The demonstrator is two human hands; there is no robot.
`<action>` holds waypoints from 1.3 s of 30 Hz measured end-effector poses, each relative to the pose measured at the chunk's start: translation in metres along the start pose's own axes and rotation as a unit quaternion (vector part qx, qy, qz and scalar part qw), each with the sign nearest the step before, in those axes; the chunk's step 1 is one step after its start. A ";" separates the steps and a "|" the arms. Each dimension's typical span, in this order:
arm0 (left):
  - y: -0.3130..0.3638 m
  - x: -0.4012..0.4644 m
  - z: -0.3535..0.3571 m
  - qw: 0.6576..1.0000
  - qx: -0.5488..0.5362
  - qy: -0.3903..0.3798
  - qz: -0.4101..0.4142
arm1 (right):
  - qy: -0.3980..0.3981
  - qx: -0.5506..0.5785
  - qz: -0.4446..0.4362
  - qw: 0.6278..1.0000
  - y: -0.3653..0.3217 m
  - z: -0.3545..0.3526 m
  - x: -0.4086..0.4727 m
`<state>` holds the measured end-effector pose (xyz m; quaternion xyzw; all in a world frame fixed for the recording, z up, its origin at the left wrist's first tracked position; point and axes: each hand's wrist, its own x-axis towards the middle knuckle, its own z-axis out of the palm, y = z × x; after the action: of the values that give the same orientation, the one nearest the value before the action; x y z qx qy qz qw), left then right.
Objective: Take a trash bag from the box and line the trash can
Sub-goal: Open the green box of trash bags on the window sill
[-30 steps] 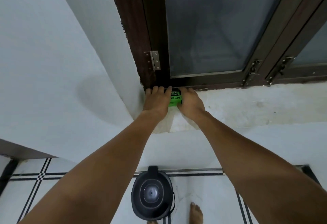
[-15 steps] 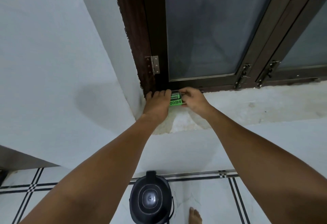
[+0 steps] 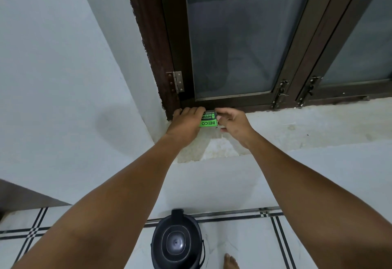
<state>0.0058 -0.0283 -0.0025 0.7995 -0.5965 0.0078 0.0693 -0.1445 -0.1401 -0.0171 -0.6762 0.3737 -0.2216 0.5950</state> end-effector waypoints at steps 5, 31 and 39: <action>0.000 -0.005 -0.004 1.000 -0.010 0.016 0.001 | 0.007 0.068 0.062 0.996 -0.010 -0.001 0.001; 0.002 -0.007 -0.005 0.998 -0.029 0.062 0.003 | -0.065 0.050 0.127 0.988 -0.024 0.001 0.020; -0.001 -0.003 -0.007 0.998 -0.033 0.013 -0.049 | -0.065 0.056 0.096 0.992 -0.024 -0.002 0.019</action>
<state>0.0068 -0.0242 0.0038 0.8247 -0.5560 -0.0049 0.1038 -0.1280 -0.1561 0.0039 -0.6156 0.3846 -0.1396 0.6735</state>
